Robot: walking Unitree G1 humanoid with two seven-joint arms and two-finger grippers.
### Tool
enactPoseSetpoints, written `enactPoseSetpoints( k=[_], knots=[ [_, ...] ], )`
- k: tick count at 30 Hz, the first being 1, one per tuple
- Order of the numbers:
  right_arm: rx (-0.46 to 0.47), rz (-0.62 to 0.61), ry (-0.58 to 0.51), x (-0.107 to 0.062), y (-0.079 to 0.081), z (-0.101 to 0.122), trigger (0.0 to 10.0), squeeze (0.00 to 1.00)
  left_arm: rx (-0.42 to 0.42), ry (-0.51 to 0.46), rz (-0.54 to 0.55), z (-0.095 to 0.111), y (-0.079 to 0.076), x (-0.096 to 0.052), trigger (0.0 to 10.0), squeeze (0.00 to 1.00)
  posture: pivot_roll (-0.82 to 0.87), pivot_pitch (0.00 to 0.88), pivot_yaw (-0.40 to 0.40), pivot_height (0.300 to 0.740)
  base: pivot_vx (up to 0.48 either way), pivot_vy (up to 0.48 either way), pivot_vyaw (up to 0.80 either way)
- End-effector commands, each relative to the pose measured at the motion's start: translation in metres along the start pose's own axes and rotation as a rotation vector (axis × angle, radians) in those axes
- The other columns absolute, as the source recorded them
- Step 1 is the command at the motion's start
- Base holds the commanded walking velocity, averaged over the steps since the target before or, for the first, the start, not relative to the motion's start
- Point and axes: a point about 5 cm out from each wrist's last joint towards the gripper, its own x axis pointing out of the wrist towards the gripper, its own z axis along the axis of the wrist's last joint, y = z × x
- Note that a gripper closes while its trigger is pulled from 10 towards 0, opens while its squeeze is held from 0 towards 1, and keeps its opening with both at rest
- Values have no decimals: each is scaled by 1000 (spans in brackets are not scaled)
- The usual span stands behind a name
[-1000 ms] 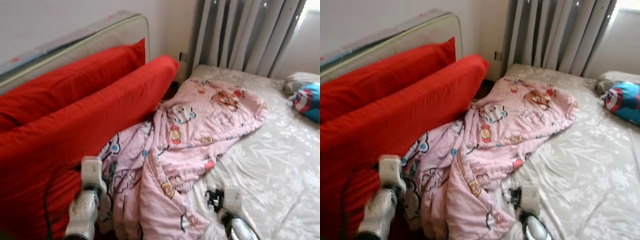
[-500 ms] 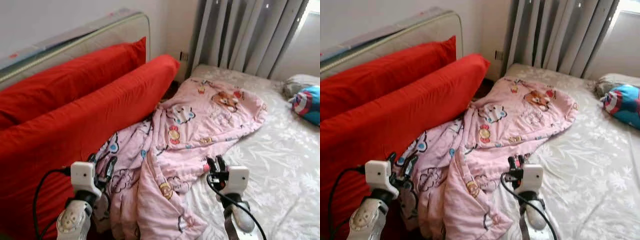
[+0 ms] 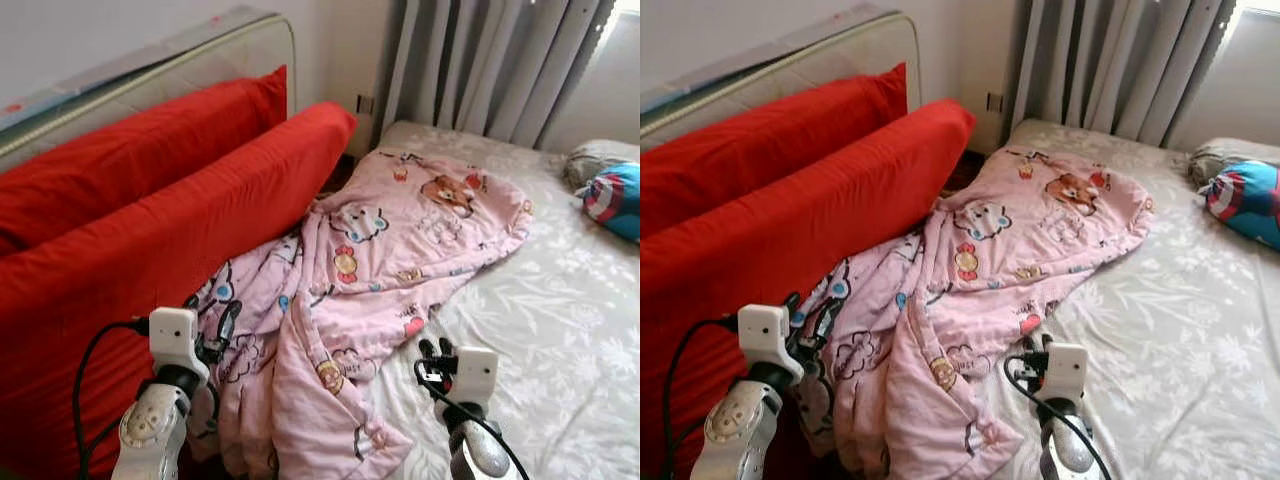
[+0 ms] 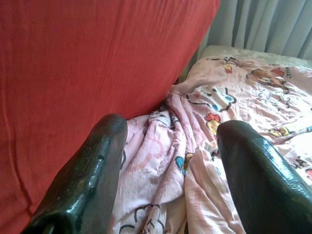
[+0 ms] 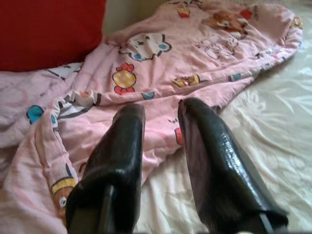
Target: Clean up the room
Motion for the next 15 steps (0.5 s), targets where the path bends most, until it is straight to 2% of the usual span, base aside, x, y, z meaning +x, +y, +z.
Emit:
enactPoseSetpoints(
  k=[1,9,15],
  knots=[
    [-2,8,10,-2,4,-2,10000,0,-3,-11,-7,6,-2,2,10000,0,-30,75,-28,700,0,0,0],
    [10,45,20,-4,14,-3,10000,0,-5,1,-14,6,-4,2,10000,0,-27,73,-25,650,0,0,0],
    [22,48,9,-5,13,-3,10000,0,-10,13,-17,4,-6,1,10000,0,-29,62,-28,642,0,0,0]
  ],
)
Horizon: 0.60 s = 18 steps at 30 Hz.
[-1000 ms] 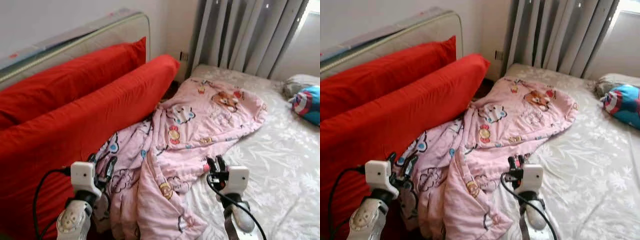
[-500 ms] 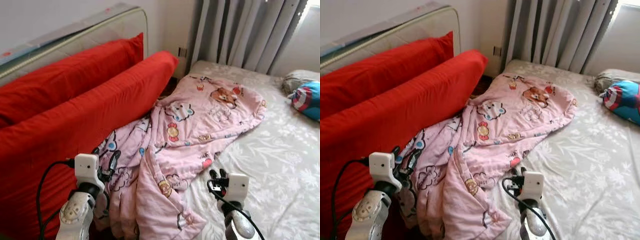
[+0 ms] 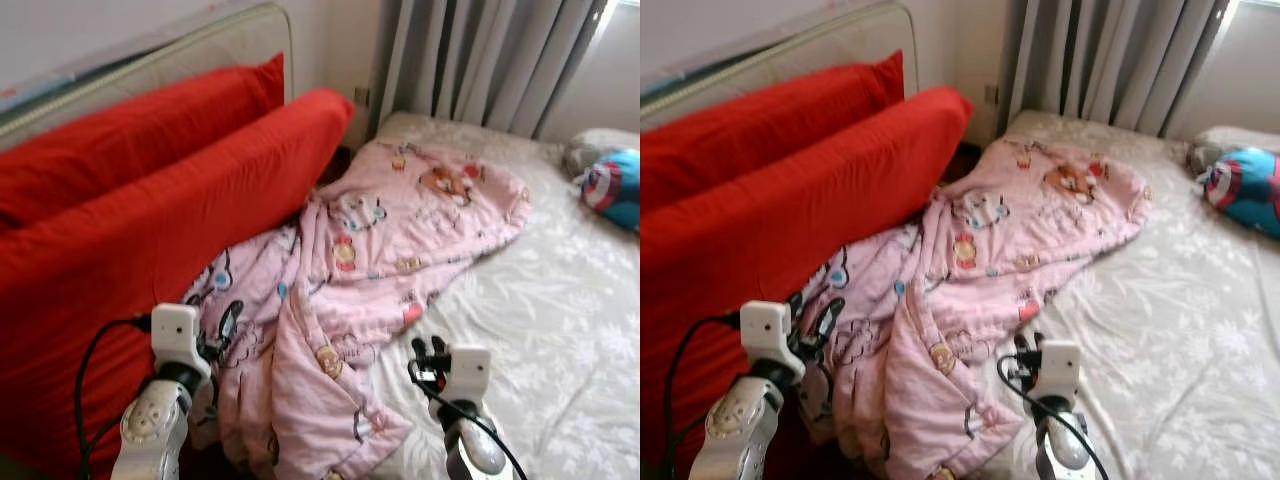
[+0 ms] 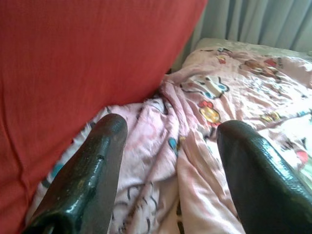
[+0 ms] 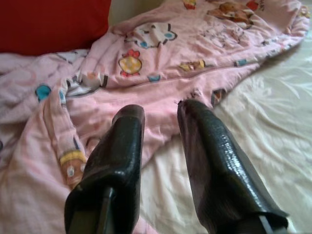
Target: Clean up the room
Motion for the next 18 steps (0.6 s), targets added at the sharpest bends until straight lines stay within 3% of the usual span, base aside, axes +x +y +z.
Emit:
enactPoseSetpoints(
  k=[1,18],
  knots=[
    [21,4,9,-4,5,-4,10000,0,-4,7,-10,0,-3,-1,10000,0,-29,62,-28,642,0,0,0],
    [25,34,32,-1,8,-7,10000,0,5,21,-23,0,-6,3,10000,0,-27,43,-28,642,0,0,0]
  ],
)
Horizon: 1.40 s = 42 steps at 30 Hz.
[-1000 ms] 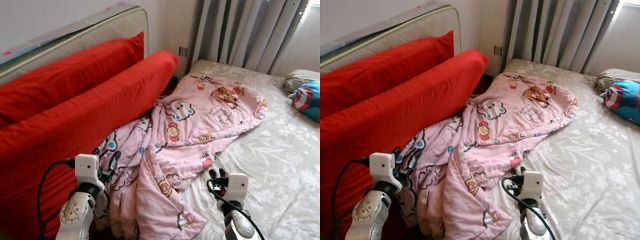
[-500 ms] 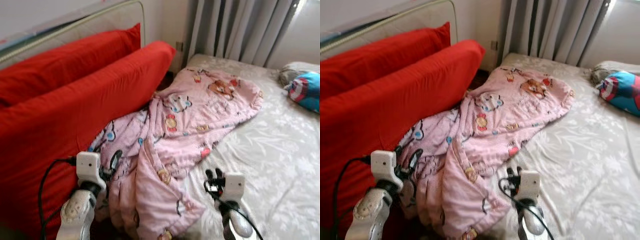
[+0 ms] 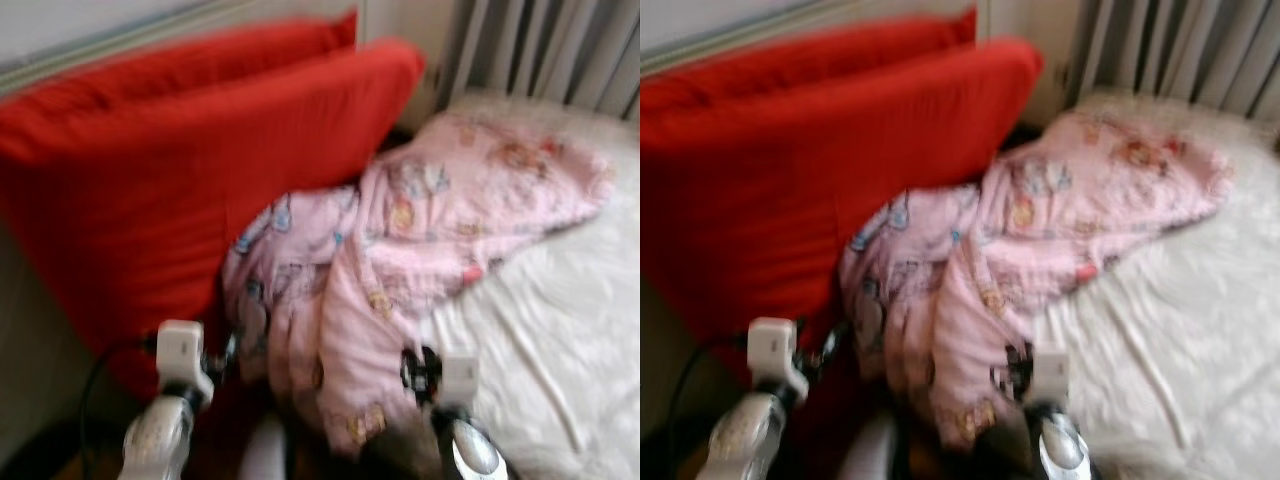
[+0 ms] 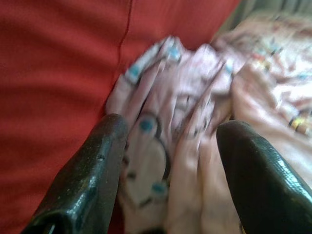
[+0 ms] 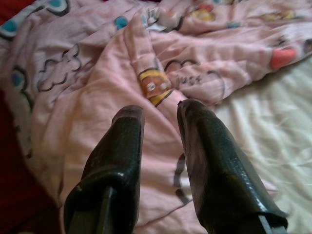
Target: Clean up the room
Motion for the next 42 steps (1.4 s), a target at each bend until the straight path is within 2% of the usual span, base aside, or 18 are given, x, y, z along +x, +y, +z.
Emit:
enactPoseSetpoints(
  k=[1,10,19,35,39,42],
  knots=[
    [21,-6,4,-1,2,-2,10000,0,10,-36,-26,10,-5,7,10000,0,-26,43,-28,642,0,0,0],
    [9,-23,30,0,0,-5,10000,0,5,-25,-40,9,-7,7,10000,0,-28,45,-28,642,0,0,0],
    [11,-11,6,1,1,-2,10000,0,13,-22,-35,8,-8,8,10000,0,-27,47,-31,588,0,0,0],
    [17,10,4,1,4,-2,10000,0,21,-18,-50,9,-9,8,10000,0,-25,47,-29,588,0,0,0],
    [-2,27,-6,1,5,-1,10000,0,21,-19,-42,9,-8,8,10000,0,-24,47,-29,588,251,0,0],
    [4,36,-9,1,6,-1,10000,0,22,-18,-45,9,-8,8,10000,0,-25,46,-28,588,270,0,800]
  ],
)
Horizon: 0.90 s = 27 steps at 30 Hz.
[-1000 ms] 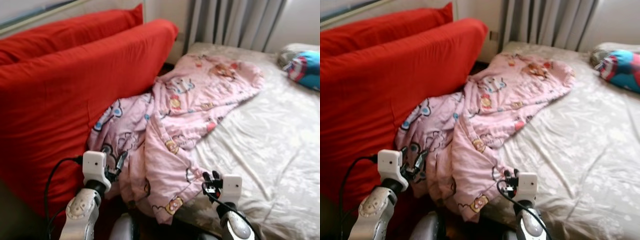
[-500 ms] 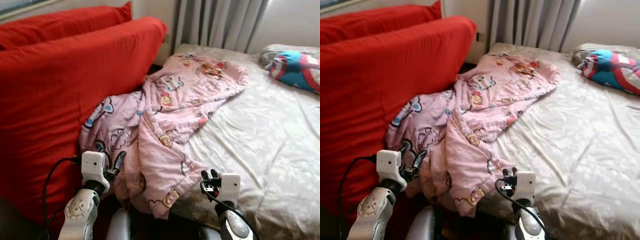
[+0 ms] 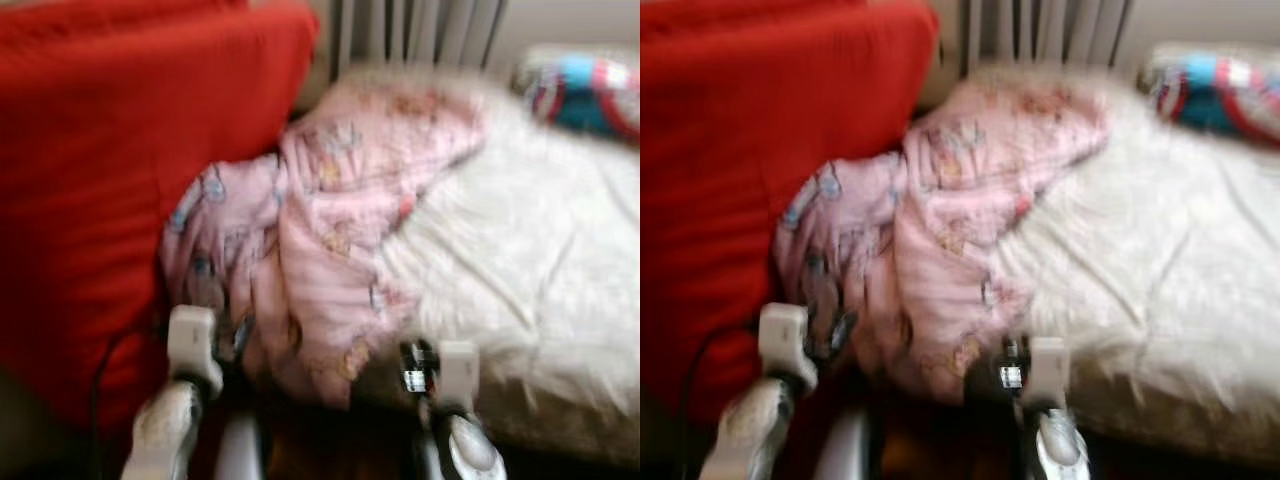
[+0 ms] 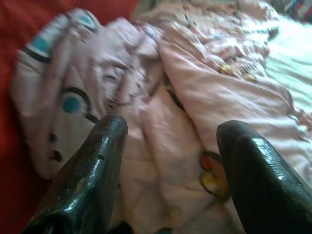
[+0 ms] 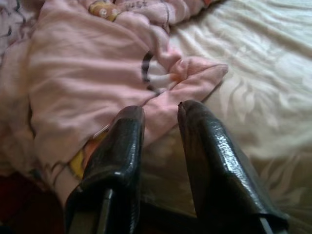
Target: Clean up the room
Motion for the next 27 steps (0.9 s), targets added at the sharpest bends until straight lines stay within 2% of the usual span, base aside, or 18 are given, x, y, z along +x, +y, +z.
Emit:
enactPoseSetpoints(
  k=[1,4,13,27],
  knots=[
    [2,10,-24,3,3,5,10000,0,6,-23,-9,6,-1,3,10000,0,-25,45,-28,588,274,0,800],
    [4,12,-24,3,3,5,10000,0,6,-23,-7,6,-1,3,10000,0,-25,45,-28,588,275,0,615],
    [14,6,-14,4,2,4,10000,0,3,-25,-9,6,-1,5,10000,0,-22,44,-29,588,301,0,0],
    [-13,-65,-6,15,-17,10,10000,0,5,-30,-11,7,0,8,10000,0,-23,40,-27,588,322,0,0]
  ],
)
